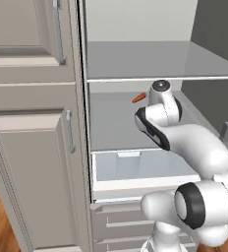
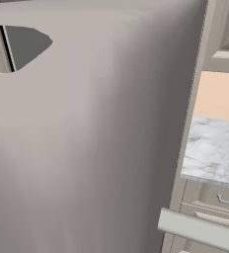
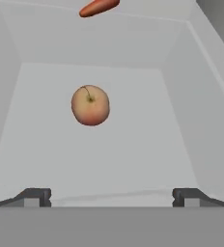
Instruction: Pick up the peach and apple from the fridge and place one fruit on each plate on the dining counter.
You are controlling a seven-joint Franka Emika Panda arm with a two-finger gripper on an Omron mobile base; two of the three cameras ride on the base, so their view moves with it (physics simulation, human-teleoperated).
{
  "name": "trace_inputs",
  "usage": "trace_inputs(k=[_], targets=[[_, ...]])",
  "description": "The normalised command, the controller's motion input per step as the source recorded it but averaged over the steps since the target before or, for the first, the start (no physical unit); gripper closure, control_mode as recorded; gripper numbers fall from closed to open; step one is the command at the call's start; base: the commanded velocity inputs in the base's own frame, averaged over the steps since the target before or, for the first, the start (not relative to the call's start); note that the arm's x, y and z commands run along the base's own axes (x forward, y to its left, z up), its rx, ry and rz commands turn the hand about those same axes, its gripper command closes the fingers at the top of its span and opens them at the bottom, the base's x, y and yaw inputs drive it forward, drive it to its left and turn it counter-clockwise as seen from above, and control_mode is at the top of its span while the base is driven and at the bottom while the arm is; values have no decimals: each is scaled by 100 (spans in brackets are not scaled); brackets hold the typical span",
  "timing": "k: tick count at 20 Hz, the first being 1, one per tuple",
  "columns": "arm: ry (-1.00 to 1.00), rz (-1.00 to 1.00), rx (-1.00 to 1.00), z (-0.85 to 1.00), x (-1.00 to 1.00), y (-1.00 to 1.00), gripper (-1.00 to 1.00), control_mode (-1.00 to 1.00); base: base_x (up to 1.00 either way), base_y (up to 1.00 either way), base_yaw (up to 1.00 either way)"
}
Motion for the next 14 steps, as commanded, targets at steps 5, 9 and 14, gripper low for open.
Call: trace_inputs(k=[5,9,14], targets=[[2,1,0,-31,35,-2,-100,-100,0,0,0],[1,1,0,-39,32,-3,-100,-100,0,0,0],[0,1,0,-26,38,-4,-100,-100,0,0,0]])
